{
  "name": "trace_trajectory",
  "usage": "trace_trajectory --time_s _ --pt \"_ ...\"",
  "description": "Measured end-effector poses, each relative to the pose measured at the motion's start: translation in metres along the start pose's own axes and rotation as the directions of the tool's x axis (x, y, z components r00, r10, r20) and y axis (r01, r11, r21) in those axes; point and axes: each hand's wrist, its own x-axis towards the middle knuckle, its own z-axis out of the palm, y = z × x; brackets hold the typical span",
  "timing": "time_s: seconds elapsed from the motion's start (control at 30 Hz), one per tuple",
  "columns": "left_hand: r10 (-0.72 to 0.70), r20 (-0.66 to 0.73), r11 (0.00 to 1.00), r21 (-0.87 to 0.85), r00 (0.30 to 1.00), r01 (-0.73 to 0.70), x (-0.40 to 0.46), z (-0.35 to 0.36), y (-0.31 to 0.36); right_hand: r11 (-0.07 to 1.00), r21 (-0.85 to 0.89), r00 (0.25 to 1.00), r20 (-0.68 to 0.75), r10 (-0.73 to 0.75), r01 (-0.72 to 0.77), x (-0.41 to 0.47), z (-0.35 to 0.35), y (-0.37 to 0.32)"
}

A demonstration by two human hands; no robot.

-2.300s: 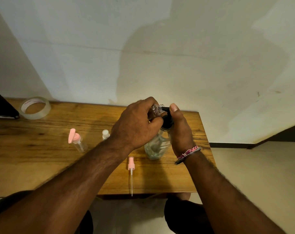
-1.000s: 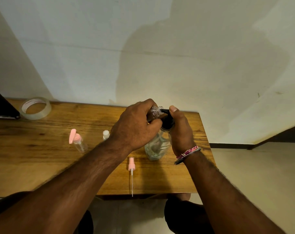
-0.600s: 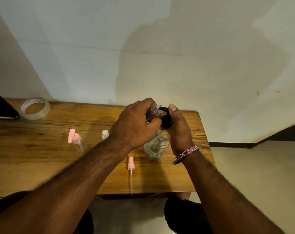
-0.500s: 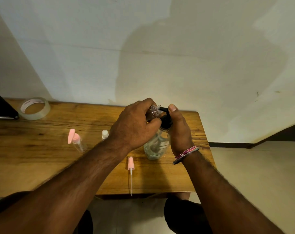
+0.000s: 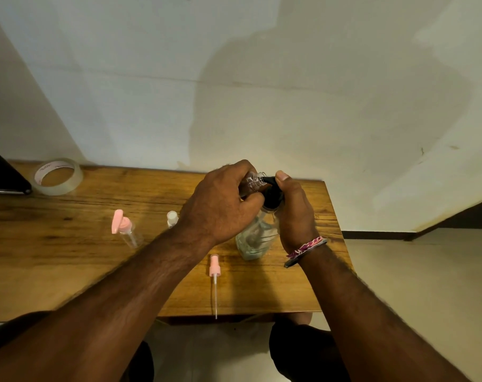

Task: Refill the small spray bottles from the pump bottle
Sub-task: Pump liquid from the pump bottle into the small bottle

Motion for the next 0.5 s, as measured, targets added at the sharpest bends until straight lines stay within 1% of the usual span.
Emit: trace_trajectory --time_s 0.07,0.13,0.2,0.5 --pt "0.004 0.005 1.000 -0.005 1.000 -0.004 0.0003 0.0007 -0.0001 0.999 -0.027 1.000 0.014 -0.017 0.017 0.0007 -0.0010 -0.0002" --pt "0.004 0.001 1.000 -0.020 1.000 -0.004 0.0006 0.0005 0.0000 0.996 -0.069 0.997 0.064 -0.047 0.051 0.0004 -0.0013 -0.0010" --pt "0.005 -0.009 1.000 -0.028 1.000 -0.005 0.0009 -0.0003 0.0002 0.996 -0.072 0.995 0.089 -0.054 0.061 -0.0005 -0.0008 -0.0025" --pt "0.003 -0.020 0.999 -0.033 1.000 -0.004 0.0004 -0.0015 0.0008 0.997 -0.052 0.994 0.092 -0.053 0.058 -0.0008 0.0005 -0.0030"
